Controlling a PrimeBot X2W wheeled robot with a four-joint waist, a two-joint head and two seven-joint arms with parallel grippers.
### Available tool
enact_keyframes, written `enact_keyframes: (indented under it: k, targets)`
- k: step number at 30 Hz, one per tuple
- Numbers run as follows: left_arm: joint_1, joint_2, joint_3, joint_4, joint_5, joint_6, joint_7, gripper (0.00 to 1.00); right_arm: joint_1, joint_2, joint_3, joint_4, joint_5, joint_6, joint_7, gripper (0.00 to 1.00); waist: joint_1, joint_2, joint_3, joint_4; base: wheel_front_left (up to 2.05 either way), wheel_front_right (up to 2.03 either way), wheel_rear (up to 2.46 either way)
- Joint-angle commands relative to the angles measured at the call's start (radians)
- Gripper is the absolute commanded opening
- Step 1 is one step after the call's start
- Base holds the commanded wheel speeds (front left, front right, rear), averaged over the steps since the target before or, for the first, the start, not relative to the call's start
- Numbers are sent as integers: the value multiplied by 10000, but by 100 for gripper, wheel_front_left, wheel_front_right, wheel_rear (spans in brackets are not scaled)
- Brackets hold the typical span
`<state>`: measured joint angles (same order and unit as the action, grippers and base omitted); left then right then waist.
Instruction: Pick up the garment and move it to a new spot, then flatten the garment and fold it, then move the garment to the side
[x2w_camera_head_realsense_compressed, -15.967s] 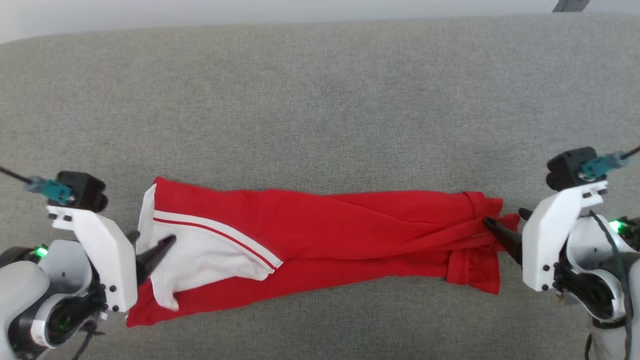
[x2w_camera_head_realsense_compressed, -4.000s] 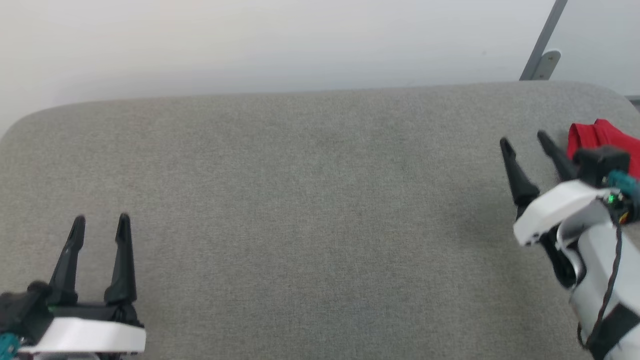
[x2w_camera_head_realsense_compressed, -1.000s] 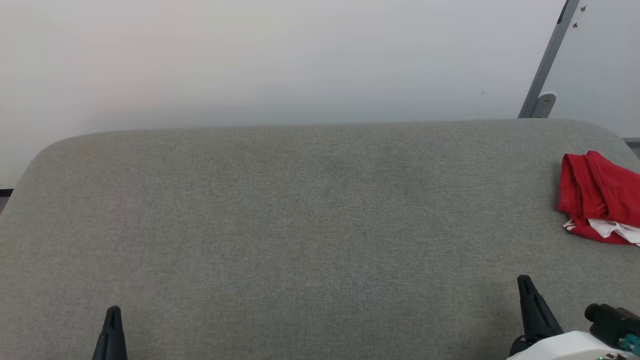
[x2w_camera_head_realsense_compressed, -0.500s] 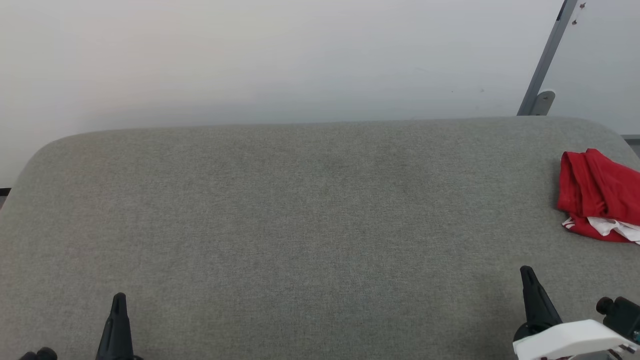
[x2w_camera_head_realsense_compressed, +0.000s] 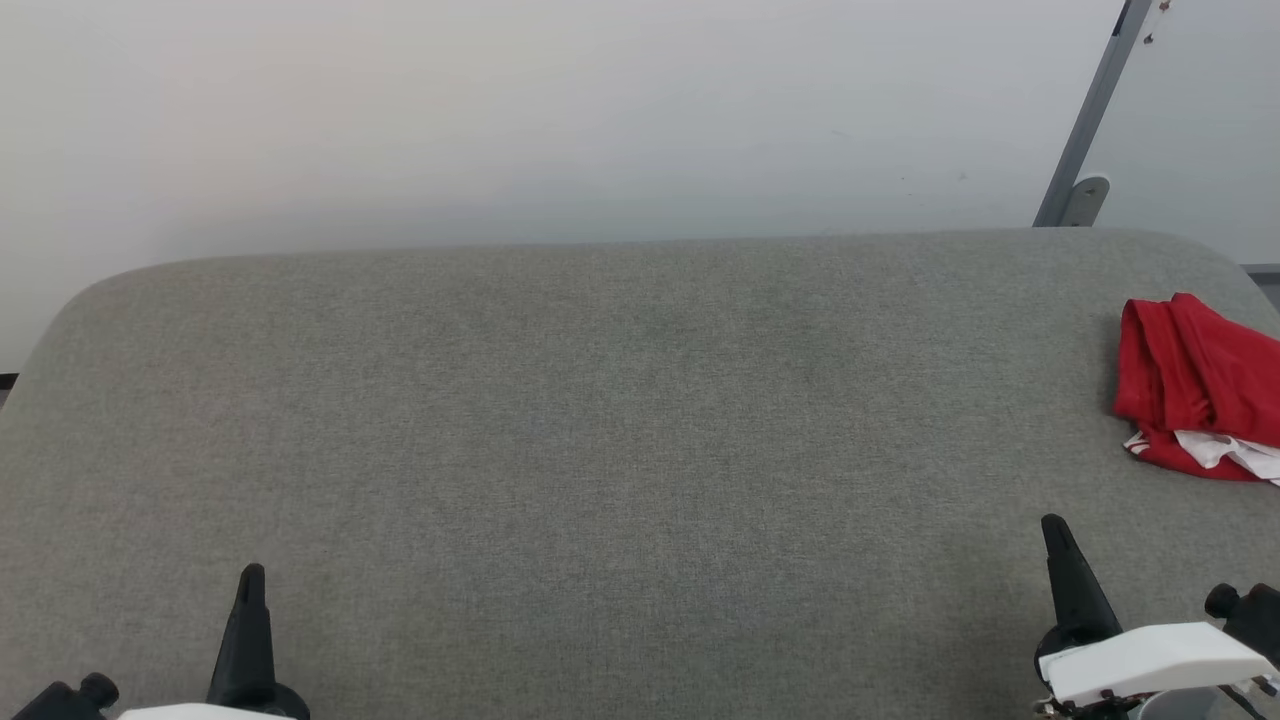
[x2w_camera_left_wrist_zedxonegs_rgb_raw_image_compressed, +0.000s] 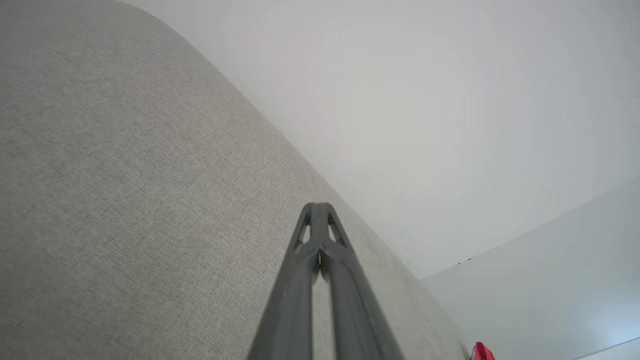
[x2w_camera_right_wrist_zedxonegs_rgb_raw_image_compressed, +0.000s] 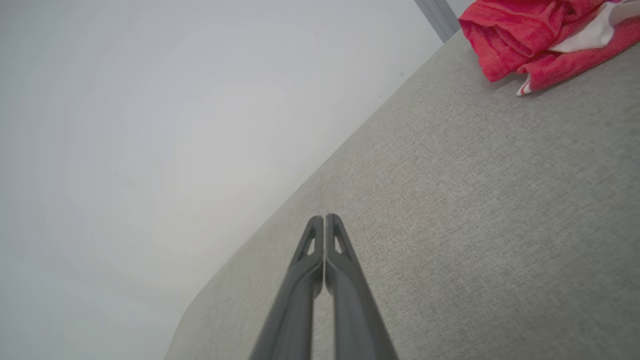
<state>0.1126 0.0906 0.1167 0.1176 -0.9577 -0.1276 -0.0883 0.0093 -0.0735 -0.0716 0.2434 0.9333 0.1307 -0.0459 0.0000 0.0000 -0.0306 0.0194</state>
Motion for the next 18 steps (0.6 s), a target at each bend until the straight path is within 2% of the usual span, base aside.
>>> enact_keyframes:
  k: [1, 18]
  targets:
    - [-277, 35, -8, -78, -249, -18, 43, 0, -270, -9, -45, -98, 202, 1, 46, 0, 0, 0, 2, -1, 0, 0, 0]
    - [-833, -58, -43, 287, -1977, -26, 564, 0, -534, 58, -152, -73, 1987, 1, 473, 0, 0, 0, 71, -41, 0, 0, 0]
